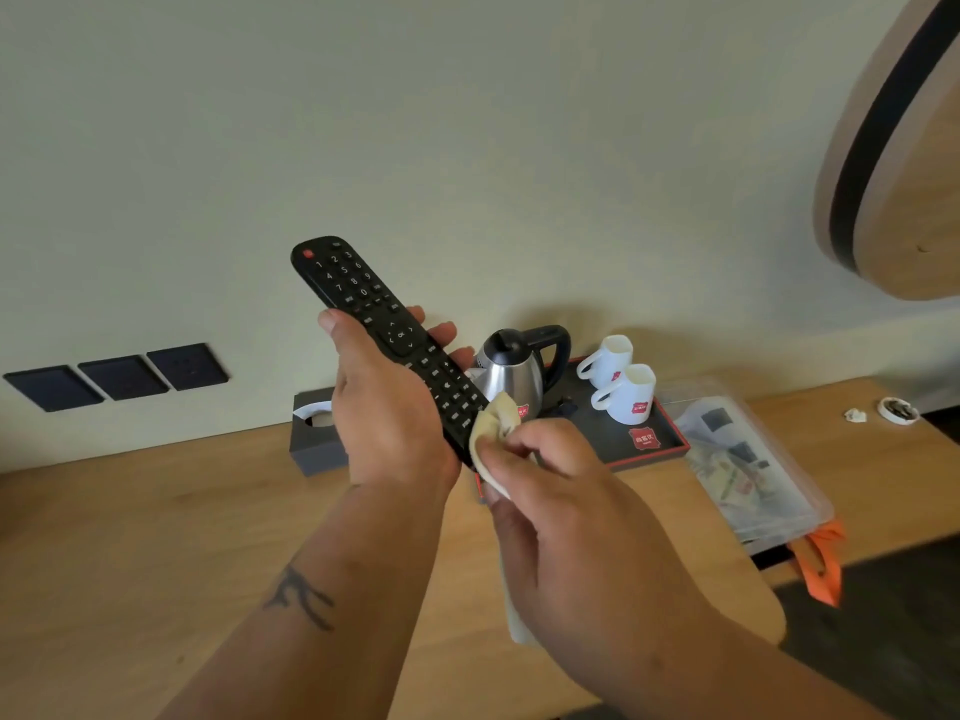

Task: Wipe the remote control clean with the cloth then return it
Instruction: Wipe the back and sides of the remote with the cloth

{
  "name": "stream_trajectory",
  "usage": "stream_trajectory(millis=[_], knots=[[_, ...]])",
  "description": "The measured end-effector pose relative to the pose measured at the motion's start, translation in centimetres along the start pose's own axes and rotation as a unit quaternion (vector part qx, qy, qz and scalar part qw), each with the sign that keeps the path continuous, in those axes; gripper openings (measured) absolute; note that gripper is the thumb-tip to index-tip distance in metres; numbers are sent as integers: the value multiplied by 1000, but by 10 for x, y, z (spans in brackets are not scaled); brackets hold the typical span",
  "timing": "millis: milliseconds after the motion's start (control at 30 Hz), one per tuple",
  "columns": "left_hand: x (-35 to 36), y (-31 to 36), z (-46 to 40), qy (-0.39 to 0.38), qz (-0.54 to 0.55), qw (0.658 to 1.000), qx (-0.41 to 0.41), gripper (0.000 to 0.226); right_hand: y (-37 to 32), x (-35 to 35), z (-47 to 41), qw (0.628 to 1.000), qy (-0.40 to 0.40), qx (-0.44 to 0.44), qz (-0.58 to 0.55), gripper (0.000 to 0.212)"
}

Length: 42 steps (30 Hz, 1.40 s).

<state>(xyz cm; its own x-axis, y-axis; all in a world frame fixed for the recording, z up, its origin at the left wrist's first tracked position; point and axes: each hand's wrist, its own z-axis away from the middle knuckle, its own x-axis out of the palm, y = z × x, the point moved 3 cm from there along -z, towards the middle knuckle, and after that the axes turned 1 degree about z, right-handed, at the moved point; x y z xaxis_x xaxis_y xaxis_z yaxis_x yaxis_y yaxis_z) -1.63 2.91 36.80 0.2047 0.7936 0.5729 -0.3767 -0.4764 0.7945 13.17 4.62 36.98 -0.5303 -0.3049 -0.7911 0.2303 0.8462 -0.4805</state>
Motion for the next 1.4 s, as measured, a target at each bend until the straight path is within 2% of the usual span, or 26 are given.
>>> stream_trajectory(millis=[133, 300, 367, 467, 567, 633, 700, 733, 767, 833, 967, 1033, 1133, 1233, 1400], knots=[[-1, 0, 3, 1, -30, 999, -12, 68, -1, 2, 4, 998, -20, -7, -53, 31], [-4, 4, 0, 13, 46, 999, -10, 61, 39, -25, 1, 981, -33, 103, -162, 20], [-3, 6, -3, -3, 73, 997, -18, 59, 57, -26, -1, 966, -57, 154, -200, 25], [2, 3, -1, -35, 78, 995, -56, 56, 65, -24, -11, 953, -72, 181, -231, 36], [9, -4, 5, -57, 38, 995, -72, 57, 69, -14, -21, 901, -96, 241, -348, 37], [13, -9, 10, -79, -14, 994, -80, 61, 73, -1, -24, 827, -115, 302, -461, 29], [15, -12, 14, -99, -62, 990, -85, 63, 70, 7, -27, 764, -157, 328, -533, 60], [15, -13, 15, -107, -84, 987, -84, 64, 69, 10, -29, 758, -178, 324, -538, 74], [15, -14, 16, -112, -103, 985, -81, 64, 68, 12, -31, 758, -187, 322, -536, 82], [14, -14, 19, -120, -126, 982, -69, 65, 69, 12, -32, 772, -179, 326, -515, 83], [14, -15, 25, -99, -164, 982, 3, 50, 60, 4, -30, 849, -146, 282, -422, 51], [15, -14, 29, -94, -181, 978, 32, 46, 57, 3, -28, 866, -150, 253, -404, 53], [11, -11, 31, -66, -223, 970, 67, 42, 51, 8, -28, 868, -147, 230, -414, 46], [7, -13, 30, -57, -225, 971, 56, 38, 46, 13, -25, 870, -117, 186, -441, 45], [6, -17, 31, -76, -229, 970, 8, 38, 37, 20, -22, 836, -68, 126, -530, 48]])
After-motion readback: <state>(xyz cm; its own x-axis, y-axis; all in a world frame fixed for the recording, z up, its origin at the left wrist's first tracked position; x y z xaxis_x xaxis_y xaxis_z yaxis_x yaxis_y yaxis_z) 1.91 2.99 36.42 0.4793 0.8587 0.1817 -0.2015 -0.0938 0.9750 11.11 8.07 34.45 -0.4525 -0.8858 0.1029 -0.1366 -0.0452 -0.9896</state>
